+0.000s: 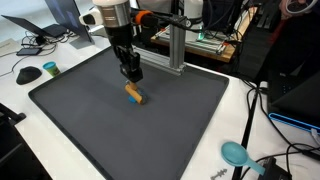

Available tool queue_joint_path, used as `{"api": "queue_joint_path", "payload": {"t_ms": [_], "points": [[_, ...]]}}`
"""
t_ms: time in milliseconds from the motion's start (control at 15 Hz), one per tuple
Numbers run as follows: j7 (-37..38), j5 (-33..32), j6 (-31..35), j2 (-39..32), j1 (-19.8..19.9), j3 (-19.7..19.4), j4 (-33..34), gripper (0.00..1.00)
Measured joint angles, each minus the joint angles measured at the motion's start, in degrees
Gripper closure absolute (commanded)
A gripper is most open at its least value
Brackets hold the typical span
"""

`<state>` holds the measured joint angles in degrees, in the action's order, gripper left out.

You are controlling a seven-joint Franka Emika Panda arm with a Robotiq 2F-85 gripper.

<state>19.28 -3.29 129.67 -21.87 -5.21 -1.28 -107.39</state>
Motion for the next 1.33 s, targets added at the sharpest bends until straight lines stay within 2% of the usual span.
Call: {"api": "queue_joint_path", "payload": {"t_ms": [1333], "points": [[-5.71, 1.56, -7.94, -3.48, 0.45, 0.32, 6.37, 0.78]]}}
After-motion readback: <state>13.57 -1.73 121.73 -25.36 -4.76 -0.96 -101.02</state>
